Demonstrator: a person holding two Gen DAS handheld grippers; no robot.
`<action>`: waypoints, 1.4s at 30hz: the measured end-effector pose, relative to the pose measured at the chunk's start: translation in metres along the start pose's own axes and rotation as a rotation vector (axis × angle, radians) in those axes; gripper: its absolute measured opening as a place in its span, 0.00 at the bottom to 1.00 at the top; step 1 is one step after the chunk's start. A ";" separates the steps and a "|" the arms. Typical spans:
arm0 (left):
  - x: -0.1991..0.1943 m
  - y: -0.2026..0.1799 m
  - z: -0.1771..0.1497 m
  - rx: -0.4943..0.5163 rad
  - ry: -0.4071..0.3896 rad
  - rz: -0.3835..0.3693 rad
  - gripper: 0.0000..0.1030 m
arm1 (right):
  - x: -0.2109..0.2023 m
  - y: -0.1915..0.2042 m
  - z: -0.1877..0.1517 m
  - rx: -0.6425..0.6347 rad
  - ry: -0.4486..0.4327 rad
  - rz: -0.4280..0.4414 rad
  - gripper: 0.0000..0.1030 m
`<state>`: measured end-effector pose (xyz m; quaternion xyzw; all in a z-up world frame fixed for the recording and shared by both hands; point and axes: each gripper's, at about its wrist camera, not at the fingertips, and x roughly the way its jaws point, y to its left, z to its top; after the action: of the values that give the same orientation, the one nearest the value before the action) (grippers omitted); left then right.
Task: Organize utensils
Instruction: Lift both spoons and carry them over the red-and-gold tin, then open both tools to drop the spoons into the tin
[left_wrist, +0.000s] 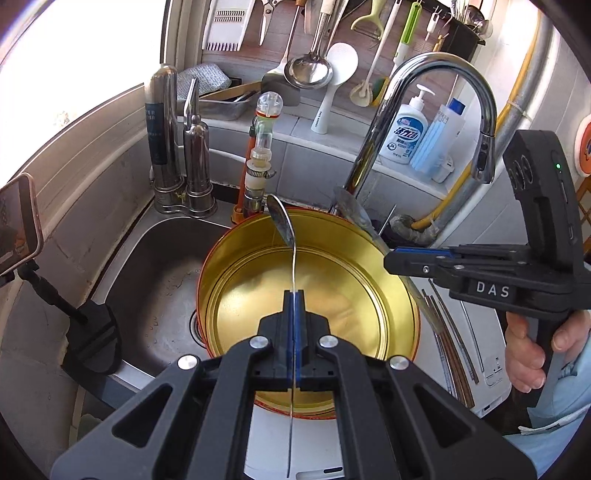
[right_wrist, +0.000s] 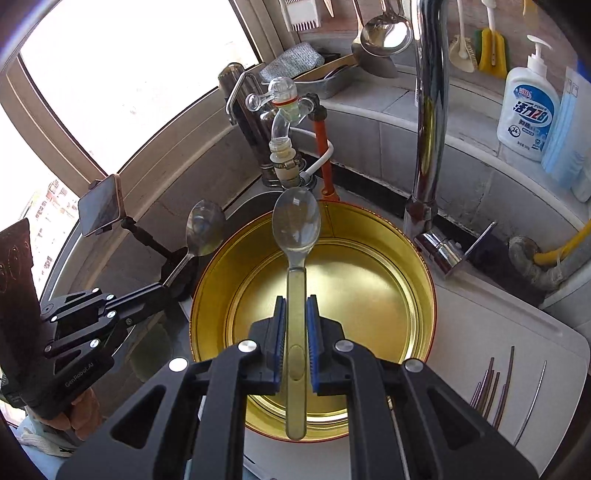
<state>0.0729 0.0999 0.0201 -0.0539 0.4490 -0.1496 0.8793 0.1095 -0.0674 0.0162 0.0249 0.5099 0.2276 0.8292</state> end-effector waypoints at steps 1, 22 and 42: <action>0.010 0.001 0.002 -0.005 0.025 -0.016 0.01 | 0.007 -0.002 0.000 0.007 0.018 -0.006 0.12; 0.142 0.008 -0.009 0.026 0.323 0.008 0.01 | 0.133 -0.045 -0.013 0.070 0.310 -0.114 0.11; 0.124 -0.017 -0.020 0.185 0.239 0.131 0.68 | 0.121 -0.013 -0.011 0.012 0.230 -0.118 0.62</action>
<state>0.1218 0.0459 -0.0841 0.0750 0.5372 -0.1380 0.8287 0.1500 -0.0328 -0.0933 -0.0264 0.6033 0.1768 0.7772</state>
